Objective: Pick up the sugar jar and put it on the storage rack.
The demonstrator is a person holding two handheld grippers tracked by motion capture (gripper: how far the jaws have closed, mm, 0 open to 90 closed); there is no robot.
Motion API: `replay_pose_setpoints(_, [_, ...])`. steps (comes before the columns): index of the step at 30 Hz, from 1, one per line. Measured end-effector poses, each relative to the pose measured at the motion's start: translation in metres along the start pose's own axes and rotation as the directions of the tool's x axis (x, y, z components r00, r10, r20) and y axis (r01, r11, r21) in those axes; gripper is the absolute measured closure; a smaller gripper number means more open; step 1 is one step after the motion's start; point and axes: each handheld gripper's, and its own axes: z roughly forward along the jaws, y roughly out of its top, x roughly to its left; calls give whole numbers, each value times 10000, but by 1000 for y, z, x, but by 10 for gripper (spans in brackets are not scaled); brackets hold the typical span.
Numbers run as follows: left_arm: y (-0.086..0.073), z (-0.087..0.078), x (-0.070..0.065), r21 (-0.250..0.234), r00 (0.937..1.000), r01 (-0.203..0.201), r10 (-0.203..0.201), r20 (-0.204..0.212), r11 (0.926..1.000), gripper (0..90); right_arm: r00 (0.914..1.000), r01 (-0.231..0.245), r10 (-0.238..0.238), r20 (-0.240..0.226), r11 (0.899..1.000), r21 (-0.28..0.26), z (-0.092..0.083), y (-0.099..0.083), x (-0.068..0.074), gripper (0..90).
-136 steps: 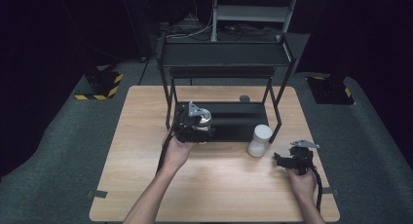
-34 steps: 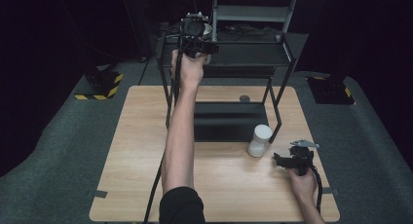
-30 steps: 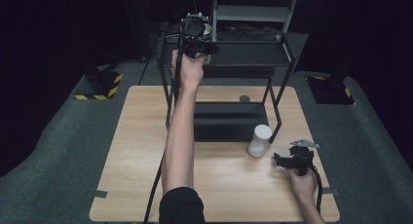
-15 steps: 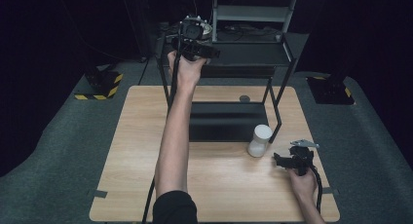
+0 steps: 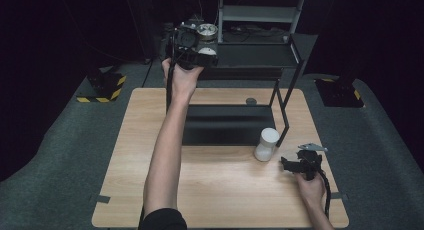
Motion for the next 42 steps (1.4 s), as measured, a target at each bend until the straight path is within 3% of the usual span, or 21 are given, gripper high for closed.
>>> replay_pose_setpoints(8, [-13, -7, 5, -37, 9992, -143, 144, 374, 9999, 34, 10000, -9, 9, 6, 10000, 4, 0, 0, 0, 25])
replay_pose_setpoints(10, [-22, -11, 1, -264, 9994, -290, 295, 184, 9992, 44, 10000, -9, 9, 7, 10000, 6, 0, 0, 0, 24])
replay_pose_setpoints(20, [-59, -22, 2, -573, 9991, -388, 398, 162, 9976, 59, 10000, 2, -2, 11, 10000, -4, 0, 0, 0, 23])
replay_pose_setpoints(22, [-66, -25, -3, -626, 9979, -641, 632, -167, 9960, 63, 10000, 2, -2, 11, 10000, -4, 0, 0, 0, 23])
replay_pose_setpoints(29, [-87, -26, 3, -596, 9993, -377, 376, -39, 9975, 64, 10000, 15, -15, 14, 10000, 5, 0, 0, 0, 24])
replay_pose_setpoints(36, [-108, -27, 4, -430, 9988, -487, 483, -102, 9979, 66, 10000, 14, -14, 13, 10000, -1, 0, 0, 0, 23])
replay_pose_setpoints(42, [-124, -27, 8, -351, 9995, -306, 307, 19, 9989, 67, 10000, 12, -12, 13, 10000, -1, 0, 0, 0, 23])
